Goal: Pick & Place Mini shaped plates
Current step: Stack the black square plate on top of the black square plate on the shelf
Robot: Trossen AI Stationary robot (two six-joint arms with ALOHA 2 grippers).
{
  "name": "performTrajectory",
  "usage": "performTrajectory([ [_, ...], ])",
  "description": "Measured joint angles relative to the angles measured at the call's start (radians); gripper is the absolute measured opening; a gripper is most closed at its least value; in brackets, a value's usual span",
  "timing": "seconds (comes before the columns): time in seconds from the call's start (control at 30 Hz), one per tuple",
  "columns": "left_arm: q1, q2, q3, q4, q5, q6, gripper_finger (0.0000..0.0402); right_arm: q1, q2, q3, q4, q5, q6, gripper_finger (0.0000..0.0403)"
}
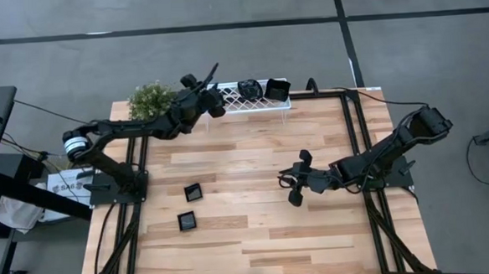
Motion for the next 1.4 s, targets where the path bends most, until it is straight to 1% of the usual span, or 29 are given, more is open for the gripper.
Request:
performTrajectory([
  [0.27, 0.000, 0.017, 0.000, 0.069, 0.000, 0.067, 0.0131, -0.015, 0.000, 0.000, -0.001, -0.001, -0.001, 0.0076],
  [0.6, 0.034, 0.017, 0.000, 0.075, -0.011, 0.068, 0.0131, -0.019, 0.000, 0.000, -0.001, -0.004, -0.001, 0.0076],
  [0.83, 0.035, 0.017, 0.000, 0.082, -0.009, 0.065, 0.0131, -0.019, 0.000, 0.000, -0.001, -0.004, -0.001, 0.0076],
  [1.0, 0.055, 0.029, 0.000, 0.105, 0.015, 0.029, 0.0131, -0.019, 0.000, 0.000, -0.001, -0.004, -0.001, 0.0076],
  [1.27, 0.048, 0.029, 0.000, 0.110, 0.015, 0.034, 0.0131, -0.025, 0.000, 0.000, -0.001, -0.004, -0.001, 0.0076],
  [1.4, 0.011, 0.025, 0.000, 0.113, 0.014, 0.051, 0.0131, -0.026, 0.000, 0.000, -0.001, -0.004, -0.004, 0.0076],
])
